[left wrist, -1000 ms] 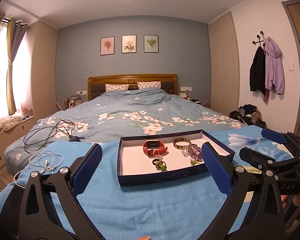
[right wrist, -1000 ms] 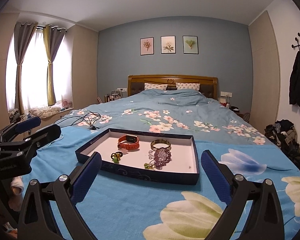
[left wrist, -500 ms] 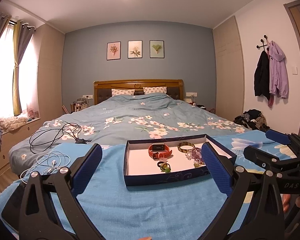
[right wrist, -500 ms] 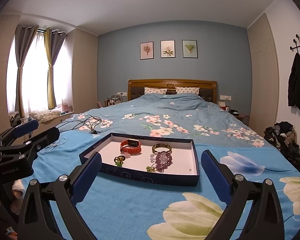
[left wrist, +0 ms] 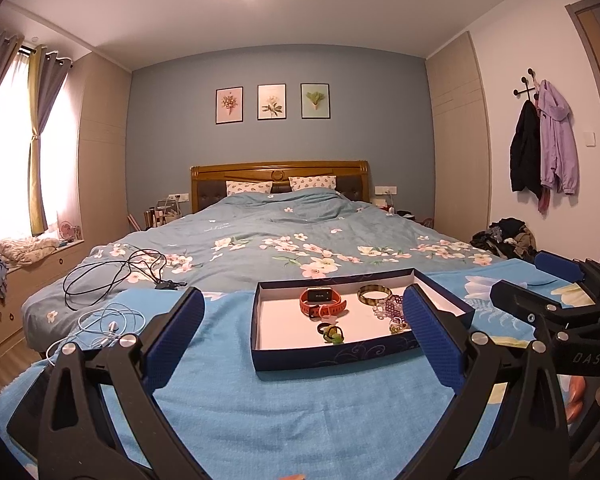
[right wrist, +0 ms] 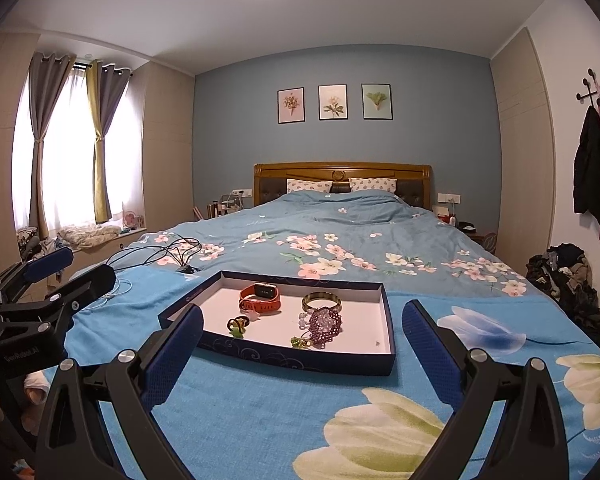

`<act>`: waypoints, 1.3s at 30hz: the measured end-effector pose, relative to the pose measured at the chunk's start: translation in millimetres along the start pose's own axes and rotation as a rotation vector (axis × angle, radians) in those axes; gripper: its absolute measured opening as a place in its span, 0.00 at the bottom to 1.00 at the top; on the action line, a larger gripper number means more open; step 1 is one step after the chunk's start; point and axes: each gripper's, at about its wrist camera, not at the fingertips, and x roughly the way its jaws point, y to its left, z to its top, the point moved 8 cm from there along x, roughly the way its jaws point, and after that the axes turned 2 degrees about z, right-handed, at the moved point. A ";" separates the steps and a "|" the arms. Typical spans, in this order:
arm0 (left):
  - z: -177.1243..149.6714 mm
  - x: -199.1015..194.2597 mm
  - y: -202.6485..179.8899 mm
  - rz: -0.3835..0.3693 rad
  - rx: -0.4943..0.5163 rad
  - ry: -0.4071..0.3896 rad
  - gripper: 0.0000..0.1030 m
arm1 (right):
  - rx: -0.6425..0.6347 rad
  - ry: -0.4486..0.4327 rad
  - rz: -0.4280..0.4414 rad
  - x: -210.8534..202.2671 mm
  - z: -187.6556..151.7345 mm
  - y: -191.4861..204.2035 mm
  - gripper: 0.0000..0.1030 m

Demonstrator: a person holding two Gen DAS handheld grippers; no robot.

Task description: Organize jewelry

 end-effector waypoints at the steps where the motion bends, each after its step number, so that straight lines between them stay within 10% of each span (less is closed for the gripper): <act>1: -0.1 -0.8 0.3 0.002 0.001 -0.001 0.95 | -0.001 0.000 0.001 -1.0 0.0 0.2 0.93; 39: 0.8 -0.4 0.9 0.028 -0.003 -0.005 0.95 | 0.001 0.010 0.005 3.5 -1.5 -1.3 0.93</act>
